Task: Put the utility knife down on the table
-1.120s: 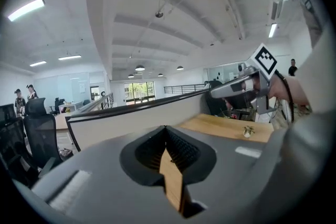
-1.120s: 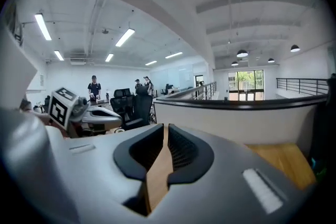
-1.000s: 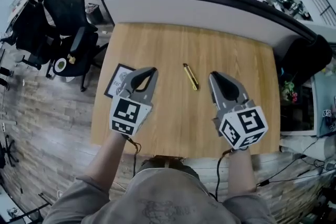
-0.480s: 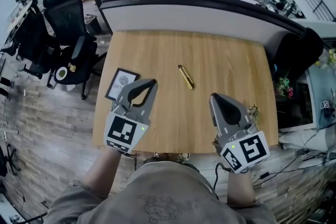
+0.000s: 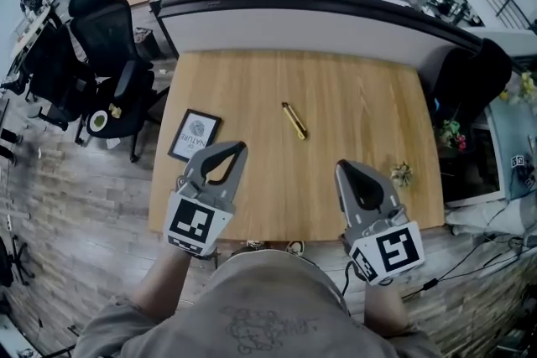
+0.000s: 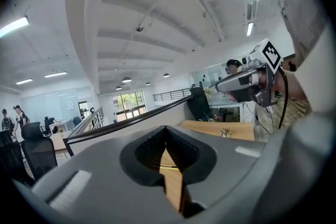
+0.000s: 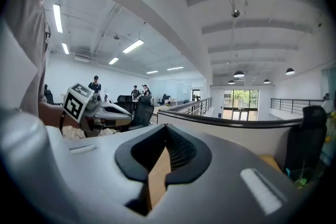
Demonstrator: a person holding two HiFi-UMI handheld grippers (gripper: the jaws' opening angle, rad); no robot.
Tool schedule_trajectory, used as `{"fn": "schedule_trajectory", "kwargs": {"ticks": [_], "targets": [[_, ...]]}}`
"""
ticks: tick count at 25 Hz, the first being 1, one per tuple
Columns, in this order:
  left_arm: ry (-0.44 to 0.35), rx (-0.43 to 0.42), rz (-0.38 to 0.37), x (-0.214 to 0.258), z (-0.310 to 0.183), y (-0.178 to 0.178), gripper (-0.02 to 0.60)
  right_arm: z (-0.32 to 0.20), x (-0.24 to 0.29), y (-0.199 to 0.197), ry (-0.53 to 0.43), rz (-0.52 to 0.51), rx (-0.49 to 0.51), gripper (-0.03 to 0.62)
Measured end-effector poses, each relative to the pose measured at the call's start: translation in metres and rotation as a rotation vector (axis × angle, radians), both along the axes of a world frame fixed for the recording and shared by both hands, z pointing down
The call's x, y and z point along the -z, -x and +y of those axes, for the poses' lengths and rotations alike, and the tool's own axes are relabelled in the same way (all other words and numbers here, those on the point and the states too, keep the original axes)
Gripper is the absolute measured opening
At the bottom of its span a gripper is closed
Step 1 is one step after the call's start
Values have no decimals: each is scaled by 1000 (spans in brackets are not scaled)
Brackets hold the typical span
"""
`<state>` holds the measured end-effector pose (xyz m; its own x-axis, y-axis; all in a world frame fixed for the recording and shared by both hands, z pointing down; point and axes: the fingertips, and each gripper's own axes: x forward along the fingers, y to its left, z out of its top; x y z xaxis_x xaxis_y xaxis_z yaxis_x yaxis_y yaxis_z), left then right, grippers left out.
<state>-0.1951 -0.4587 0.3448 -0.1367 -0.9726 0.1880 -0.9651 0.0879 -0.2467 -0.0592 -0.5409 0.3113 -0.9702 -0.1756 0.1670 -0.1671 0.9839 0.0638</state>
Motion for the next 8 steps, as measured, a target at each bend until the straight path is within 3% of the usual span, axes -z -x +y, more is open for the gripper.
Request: {"fn": "schedule_trajectory", "kwargs": {"ticks": [8], "targets": [[-19,10,-2,9,-1,0,2,-2,-5,2,-23,21,-5,11]]}}
